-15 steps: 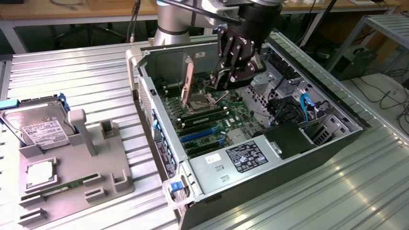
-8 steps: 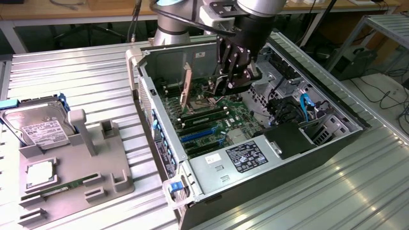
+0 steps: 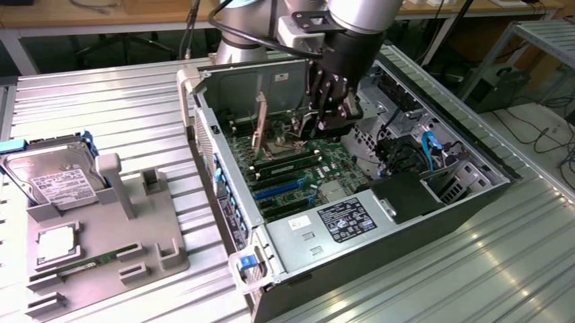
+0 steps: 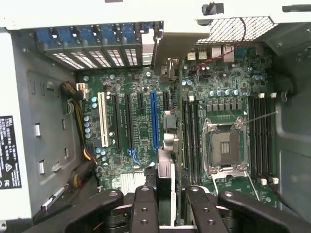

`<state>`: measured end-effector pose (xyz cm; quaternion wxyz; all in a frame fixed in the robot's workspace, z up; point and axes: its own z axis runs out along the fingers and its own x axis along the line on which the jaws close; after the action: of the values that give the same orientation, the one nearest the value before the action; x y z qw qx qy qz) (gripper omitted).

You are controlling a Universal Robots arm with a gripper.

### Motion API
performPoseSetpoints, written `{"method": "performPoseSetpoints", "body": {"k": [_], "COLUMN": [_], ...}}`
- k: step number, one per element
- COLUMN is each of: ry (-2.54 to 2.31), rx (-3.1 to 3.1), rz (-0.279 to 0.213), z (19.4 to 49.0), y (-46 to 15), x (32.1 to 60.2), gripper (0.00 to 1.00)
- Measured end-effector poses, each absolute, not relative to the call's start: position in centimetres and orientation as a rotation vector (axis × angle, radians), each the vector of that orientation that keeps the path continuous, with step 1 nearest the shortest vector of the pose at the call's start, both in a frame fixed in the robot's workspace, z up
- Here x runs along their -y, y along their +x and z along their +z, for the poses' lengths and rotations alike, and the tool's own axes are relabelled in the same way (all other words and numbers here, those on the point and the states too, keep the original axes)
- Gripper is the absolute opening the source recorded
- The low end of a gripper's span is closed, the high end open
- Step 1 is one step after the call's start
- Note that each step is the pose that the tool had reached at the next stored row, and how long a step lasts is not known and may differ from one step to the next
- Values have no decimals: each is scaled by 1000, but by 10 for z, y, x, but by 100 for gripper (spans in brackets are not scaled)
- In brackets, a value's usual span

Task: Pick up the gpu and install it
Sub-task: 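Insert the gpu into the slot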

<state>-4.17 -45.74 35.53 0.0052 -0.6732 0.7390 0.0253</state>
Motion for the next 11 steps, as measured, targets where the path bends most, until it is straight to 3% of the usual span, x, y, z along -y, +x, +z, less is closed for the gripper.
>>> {"method": "performPoseSetpoints", "body": {"k": [11], "ry": [-2064], "rx": [-2352], "rz": [79], "z": [347], "y": [-45], "x": [457], "gripper": [27]}}
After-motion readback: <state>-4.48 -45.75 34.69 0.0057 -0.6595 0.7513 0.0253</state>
